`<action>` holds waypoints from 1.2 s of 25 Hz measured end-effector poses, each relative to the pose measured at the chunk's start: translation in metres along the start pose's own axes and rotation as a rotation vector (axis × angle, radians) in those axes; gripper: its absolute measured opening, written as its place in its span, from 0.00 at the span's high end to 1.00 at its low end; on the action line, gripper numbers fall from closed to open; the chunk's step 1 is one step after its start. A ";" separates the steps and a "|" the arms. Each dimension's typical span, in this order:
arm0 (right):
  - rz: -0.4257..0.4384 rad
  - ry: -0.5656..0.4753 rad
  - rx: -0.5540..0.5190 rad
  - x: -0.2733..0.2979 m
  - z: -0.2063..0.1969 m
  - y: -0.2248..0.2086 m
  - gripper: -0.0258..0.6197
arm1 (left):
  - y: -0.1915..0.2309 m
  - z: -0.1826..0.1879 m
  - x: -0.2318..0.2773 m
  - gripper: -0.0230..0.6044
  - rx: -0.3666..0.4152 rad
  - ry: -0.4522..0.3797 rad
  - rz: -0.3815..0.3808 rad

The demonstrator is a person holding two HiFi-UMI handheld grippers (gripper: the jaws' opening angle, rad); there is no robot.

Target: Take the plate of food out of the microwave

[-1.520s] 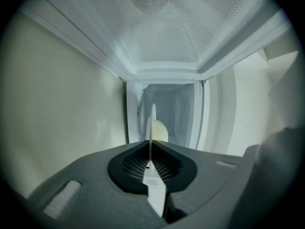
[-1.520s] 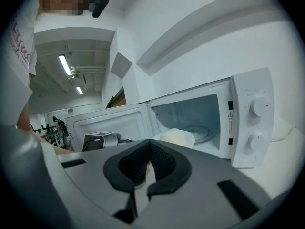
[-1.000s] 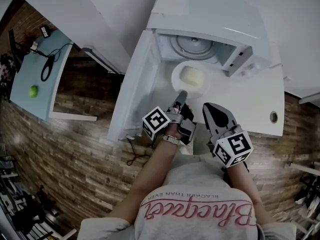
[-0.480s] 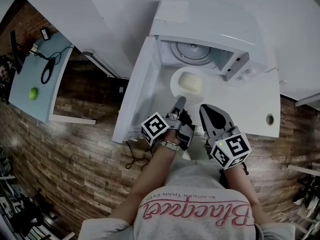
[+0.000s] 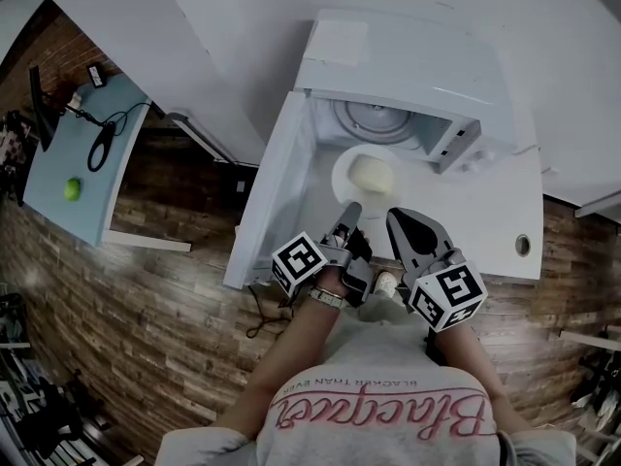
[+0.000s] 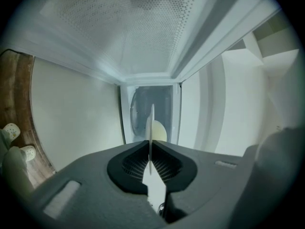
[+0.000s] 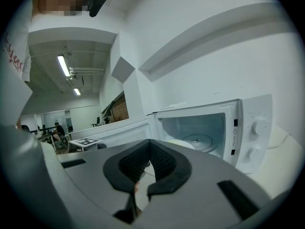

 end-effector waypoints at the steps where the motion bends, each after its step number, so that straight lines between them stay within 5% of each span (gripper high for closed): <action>1: 0.004 -0.001 -0.005 -0.001 0.003 -0.001 0.94 | -0.002 0.000 0.000 0.93 -0.002 -0.004 -0.002; 30: 0.065 -0.098 -0.031 -0.050 0.046 -0.027 0.94 | -0.075 -0.034 0.010 0.93 0.030 -0.021 -0.053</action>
Point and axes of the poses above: the fingertips, and each gripper's own axes: x forward along the fingers, y to its left, z out of its top, the point moved 6 cm from there along -x, backward along the fingers, and after that the axes turned 9 degrees about x, right-handed, at the moved point
